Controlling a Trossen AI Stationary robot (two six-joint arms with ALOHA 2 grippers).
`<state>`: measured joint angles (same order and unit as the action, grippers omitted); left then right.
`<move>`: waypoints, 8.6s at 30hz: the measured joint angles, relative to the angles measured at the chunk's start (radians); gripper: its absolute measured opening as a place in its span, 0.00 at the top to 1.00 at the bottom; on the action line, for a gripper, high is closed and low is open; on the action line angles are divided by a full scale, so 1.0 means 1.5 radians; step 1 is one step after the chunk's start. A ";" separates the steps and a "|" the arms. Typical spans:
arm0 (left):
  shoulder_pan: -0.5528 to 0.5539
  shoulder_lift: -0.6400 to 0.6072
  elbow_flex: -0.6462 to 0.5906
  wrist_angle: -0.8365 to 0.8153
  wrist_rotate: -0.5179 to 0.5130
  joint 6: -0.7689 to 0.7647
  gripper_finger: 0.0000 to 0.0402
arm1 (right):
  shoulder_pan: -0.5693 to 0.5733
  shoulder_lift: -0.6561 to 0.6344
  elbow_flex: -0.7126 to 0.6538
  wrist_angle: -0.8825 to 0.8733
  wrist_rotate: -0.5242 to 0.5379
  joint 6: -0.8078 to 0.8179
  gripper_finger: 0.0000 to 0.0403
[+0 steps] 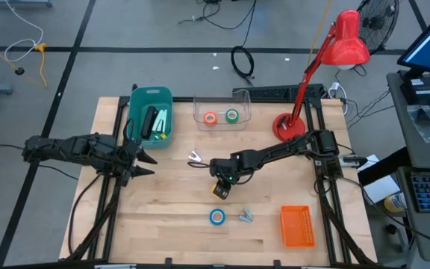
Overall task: Pick and place Stapler, Stapler remover, tape
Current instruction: Put the yellow tape into the transparent bin, then put the blue tape into the transparent bin
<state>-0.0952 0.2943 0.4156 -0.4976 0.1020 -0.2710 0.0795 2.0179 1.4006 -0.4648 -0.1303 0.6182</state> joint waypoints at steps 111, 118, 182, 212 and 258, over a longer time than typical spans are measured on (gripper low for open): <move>0.000 0.000 0.000 0.002 -0.249 -0.107 0.50 | -0.467 -0.030 0.002 0.158 0.022 -0.420 0.86; 0.000 0.000 0.000 0.002 -0.250 -0.105 0.50 | -0.466 -0.029 0.001 0.158 0.021 -0.421 0.78; 0.000 0.000 0.000 0.024 -0.236 -0.163 0.50 | 0.102 -0.113 -0.001 0.014 -0.132 -0.002 0.74; 0.000 0.000 0.000 0.009 -0.219 -0.116 0.50 | 0.091 -0.061 -0.001 0.120 -0.123 -0.036 0.68; 0.000 0.000 0.000 -0.002 -0.219 -0.047 0.50 | 0.109 -0.045 0.001 0.066 -0.067 0.021 0.36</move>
<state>-0.0952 0.2943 0.4160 -0.5012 -0.2268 -0.3420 0.2435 1.9501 1.4014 -0.3653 -0.2314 0.6503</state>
